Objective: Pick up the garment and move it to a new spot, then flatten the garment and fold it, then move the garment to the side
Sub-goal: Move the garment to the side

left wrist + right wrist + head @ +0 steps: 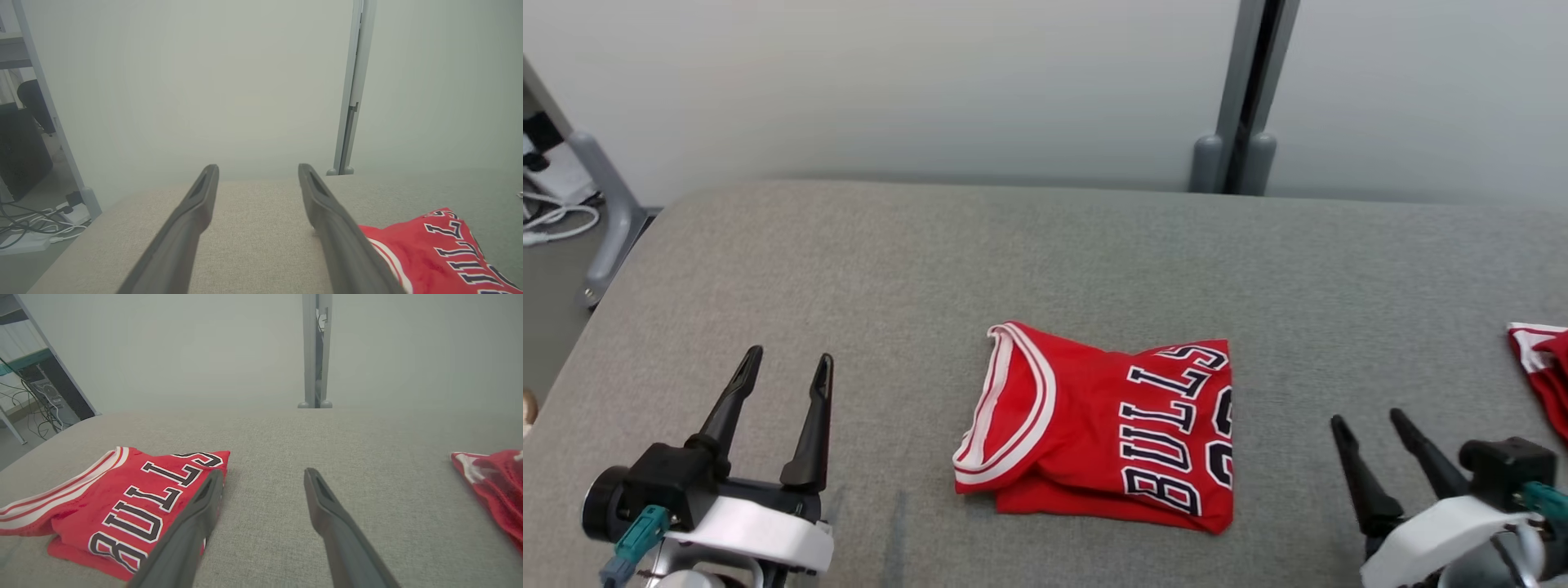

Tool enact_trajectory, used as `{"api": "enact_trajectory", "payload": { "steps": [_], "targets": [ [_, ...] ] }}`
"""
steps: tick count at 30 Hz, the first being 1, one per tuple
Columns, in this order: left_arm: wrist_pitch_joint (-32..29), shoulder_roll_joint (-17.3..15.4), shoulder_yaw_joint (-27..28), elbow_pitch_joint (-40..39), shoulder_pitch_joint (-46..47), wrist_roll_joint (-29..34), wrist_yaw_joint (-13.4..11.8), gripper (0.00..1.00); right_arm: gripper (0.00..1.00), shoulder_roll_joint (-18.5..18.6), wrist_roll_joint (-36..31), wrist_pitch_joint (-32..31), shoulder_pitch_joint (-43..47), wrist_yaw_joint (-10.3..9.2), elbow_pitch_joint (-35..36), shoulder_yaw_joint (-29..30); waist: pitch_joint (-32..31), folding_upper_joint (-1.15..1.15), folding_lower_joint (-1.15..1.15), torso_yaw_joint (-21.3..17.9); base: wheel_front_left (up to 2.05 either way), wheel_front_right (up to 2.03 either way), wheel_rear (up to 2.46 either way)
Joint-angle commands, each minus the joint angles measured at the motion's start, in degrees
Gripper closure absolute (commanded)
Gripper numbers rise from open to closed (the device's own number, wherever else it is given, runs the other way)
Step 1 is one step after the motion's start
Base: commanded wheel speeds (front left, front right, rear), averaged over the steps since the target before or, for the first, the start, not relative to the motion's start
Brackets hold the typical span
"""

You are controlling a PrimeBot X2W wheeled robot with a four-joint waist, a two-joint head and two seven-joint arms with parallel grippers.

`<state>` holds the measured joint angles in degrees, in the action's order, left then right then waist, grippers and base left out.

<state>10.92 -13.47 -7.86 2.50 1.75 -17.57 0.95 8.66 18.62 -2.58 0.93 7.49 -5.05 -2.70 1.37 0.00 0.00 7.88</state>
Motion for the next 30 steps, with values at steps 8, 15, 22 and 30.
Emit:
{"api": "enact_trajectory", "payload": {
  "steps": [8, 15, 22, 30],
  "targets": [
    [1.9, 1.1, -1.2, 2.0, 4.5, 0.0, 0.9, 0.0, 0.0, 0.8, 4.4, -0.8, -6.2, 0.01, -10.3, -9.6, 5.7, 0.0, 0.0, 5.0, 0.0, 0.0, 0.0],
    [2.9, 1.9, -1.5, 3.9, 6.4, -0.2, 1.4, 0.0, 0.0, 0.5, 7.6, 0.6, -11.6, 0.01, -19.0, -14.2, 7.2, 0.0, 0.0, 6.6, 0.0, 0.0, 0.0],
    [3.8, 2.2, -1.1, 5.2, 7.5, -0.3, 1.5, 0.0, 1.0, 1.7, 10.8, 2.1, -16.0, 0.02, -24.7, -18.2, 8.1, 0.0, 0.0, 7.1, 0.0, 0.0, 0.0],
    [4.0, 2.0, -0.3, 5.2, 7.5, 0.0, 1.3, 0.0, 1.0, 5.9, 10.2, 4.6, -15.5, 0.0, -20.5, -17.0, 8.2, 0.0, 0.0, 3.9, 0.0, 0.0, 0.0]
  ]
}}
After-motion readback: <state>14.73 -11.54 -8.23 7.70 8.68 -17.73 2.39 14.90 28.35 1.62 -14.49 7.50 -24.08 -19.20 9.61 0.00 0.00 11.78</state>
